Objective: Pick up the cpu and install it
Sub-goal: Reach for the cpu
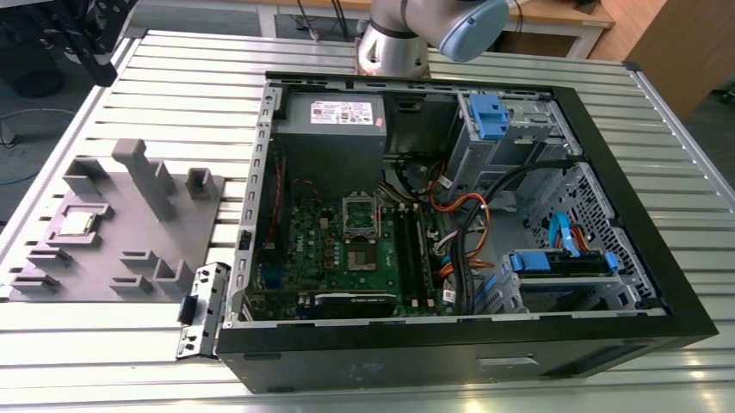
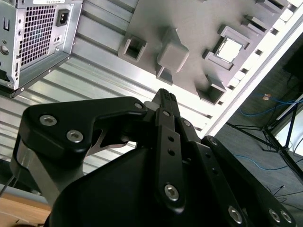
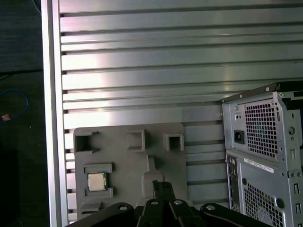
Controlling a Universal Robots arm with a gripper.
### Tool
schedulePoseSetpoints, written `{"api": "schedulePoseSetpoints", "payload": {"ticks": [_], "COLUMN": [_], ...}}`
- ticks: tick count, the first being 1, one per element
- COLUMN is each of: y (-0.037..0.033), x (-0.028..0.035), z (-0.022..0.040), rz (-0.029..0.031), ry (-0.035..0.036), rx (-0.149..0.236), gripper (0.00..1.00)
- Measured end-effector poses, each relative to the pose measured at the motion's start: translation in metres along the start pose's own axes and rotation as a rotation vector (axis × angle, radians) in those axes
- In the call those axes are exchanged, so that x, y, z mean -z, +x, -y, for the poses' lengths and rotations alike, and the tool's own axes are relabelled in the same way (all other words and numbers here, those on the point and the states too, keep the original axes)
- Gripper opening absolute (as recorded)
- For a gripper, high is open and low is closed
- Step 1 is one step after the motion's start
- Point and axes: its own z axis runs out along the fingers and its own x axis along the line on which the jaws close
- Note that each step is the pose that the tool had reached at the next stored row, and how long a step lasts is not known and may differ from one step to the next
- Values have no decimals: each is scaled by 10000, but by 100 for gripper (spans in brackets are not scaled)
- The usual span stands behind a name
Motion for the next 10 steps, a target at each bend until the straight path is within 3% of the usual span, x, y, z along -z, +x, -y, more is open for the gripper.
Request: {"api": "schedulePoseSetpoints", "payload": {"ticks": [10], "y": [10], "x": [0], "z": [11], "rz": [-1], "ry": [0], "rx": [-1], "gripper": [11]}}
